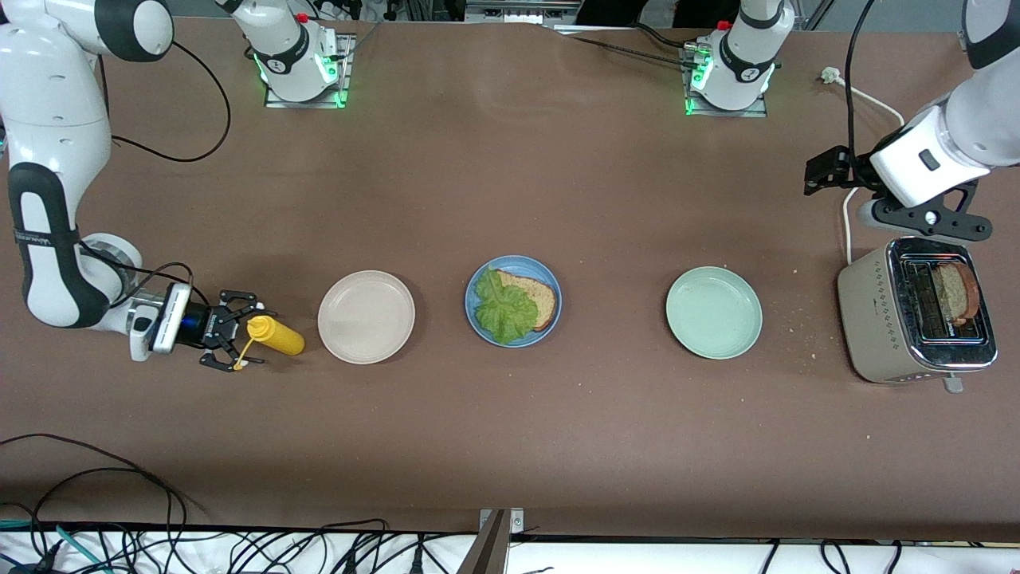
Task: Make sandwich in blue plate with both arms
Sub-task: 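Close the right gripper around the mustard bottle, then lift the mustard bottle and carry it over the blue plate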
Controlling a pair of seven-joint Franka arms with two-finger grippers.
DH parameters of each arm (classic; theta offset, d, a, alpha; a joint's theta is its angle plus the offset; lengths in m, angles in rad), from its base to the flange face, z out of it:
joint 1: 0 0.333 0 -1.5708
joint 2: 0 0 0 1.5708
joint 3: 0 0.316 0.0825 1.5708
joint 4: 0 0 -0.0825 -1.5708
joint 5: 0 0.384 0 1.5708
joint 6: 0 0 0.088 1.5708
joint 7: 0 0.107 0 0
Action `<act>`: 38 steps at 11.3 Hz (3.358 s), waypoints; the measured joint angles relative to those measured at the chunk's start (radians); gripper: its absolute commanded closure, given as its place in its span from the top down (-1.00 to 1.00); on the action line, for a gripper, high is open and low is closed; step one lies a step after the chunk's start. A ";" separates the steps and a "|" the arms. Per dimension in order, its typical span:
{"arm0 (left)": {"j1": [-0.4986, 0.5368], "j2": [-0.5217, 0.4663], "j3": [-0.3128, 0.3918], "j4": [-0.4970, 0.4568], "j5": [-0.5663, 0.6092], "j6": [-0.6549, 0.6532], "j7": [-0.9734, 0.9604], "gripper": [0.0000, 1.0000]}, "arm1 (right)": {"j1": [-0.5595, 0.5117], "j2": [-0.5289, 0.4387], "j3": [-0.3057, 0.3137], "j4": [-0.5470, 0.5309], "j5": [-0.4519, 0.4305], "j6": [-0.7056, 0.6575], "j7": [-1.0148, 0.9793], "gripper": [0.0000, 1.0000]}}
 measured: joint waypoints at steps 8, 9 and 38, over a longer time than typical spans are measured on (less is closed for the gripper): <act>0.006 -0.004 -0.002 0.024 -0.004 -0.101 0.000 1.00 | 0.005 0.082 0.002 0.001 0.032 0.004 -0.109 -0.03; 0.006 -0.011 -0.002 0.025 -0.005 -0.108 0.000 1.00 | 0.011 0.082 0.002 0.001 0.034 0.008 -0.109 -0.42; 0.059 -0.080 -0.047 -0.037 0.002 0.093 -0.116 1.00 | 0.831 -0.268 -0.202 0.082 -1.182 0.258 1.558 -1.00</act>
